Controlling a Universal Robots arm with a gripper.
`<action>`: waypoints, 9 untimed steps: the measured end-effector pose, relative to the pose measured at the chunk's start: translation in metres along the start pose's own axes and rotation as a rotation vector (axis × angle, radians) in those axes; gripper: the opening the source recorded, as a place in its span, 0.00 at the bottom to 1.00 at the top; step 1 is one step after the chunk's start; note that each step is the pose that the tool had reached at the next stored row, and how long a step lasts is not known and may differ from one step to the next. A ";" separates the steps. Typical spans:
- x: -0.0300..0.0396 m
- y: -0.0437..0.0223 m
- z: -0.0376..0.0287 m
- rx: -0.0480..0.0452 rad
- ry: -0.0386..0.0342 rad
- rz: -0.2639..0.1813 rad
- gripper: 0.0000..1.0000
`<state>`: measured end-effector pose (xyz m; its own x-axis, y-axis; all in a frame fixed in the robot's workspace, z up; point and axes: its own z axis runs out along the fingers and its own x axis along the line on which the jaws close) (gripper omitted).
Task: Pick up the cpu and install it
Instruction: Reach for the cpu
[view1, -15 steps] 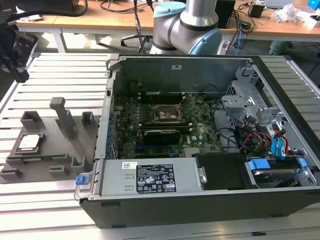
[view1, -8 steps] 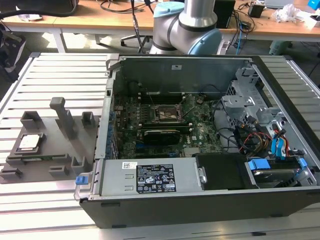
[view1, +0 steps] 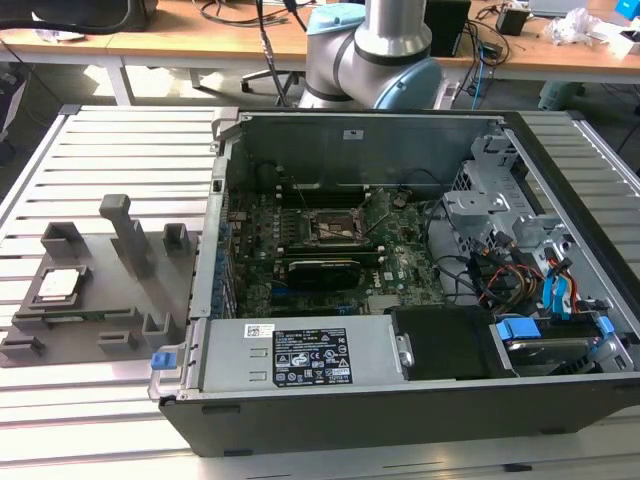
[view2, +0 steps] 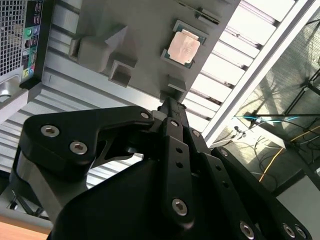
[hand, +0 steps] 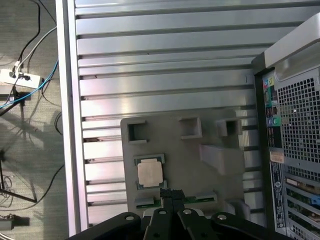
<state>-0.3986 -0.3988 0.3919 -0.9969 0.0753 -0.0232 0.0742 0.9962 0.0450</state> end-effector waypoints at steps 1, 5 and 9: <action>0.0022 -0.0002 0.0000 -0.0001 -0.0001 0.000 0.11; 0.0084 -0.0006 -0.0002 0.0000 -0.0001 0.000 0.11; 0.0153 -0.0011 -0.0003 -0.0001 -0.0002 0.000 0.11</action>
<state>-0.4140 -0.3988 0.3918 -0.9969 0.0754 -0.0234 0.0743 0.9962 0.0451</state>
